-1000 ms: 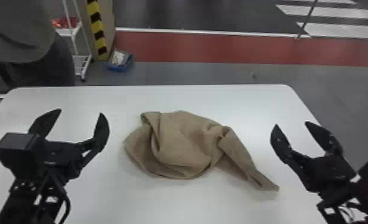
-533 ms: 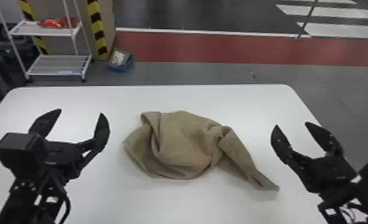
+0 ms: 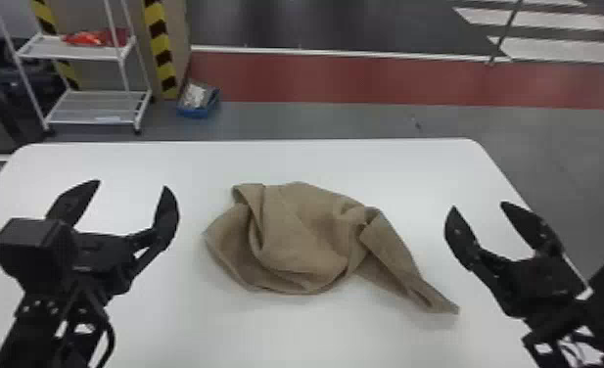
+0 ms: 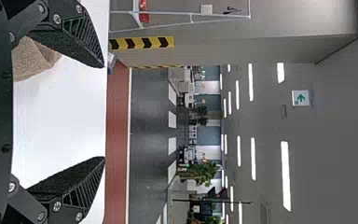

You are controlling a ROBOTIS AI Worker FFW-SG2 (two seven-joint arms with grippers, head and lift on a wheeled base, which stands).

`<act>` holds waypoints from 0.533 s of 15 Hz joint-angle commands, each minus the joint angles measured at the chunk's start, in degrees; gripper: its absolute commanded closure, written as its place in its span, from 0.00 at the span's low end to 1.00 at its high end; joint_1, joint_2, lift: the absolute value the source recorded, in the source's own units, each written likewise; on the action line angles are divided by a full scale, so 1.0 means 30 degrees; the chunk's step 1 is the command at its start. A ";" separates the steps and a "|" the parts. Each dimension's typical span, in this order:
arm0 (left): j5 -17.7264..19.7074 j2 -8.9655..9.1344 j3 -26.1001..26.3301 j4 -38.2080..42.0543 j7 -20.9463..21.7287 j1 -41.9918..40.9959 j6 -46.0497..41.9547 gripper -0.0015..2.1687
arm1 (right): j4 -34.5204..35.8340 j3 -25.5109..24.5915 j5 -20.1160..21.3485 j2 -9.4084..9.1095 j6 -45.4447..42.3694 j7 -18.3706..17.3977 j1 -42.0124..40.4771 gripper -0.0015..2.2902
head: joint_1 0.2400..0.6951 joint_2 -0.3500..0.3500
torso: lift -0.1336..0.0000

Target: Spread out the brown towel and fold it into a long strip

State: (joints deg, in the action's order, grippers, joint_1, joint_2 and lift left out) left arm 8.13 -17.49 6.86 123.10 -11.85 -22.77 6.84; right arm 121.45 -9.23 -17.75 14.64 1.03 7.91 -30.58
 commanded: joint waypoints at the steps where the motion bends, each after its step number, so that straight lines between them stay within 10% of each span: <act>1: -0.0014 0.0000 -0.0030 -0.0049 -0.0003 0.0000 -0.0008 0.04 | 0.0062 -0.0087 0.0000 -0.0015 0.0229 0.0000 -0.0001 0.09 | 1.00 0.38 | 0.07; 8: -0.0014 0.0000 -0.0059 -0.0107 -0.0003 0.0059 0.0050 0.04 | 0.0355 -0.0204 0.0000 0.0014 0.1518 0.0293 0.0029 0.09 | 1.00 0.38 | 0.07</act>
State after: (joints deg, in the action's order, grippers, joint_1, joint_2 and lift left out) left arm 8.08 -17.49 6.69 122.84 -11.86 -22.59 6.99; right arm 122.42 -9.72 -17.75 14.68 5.24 8.66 -30.43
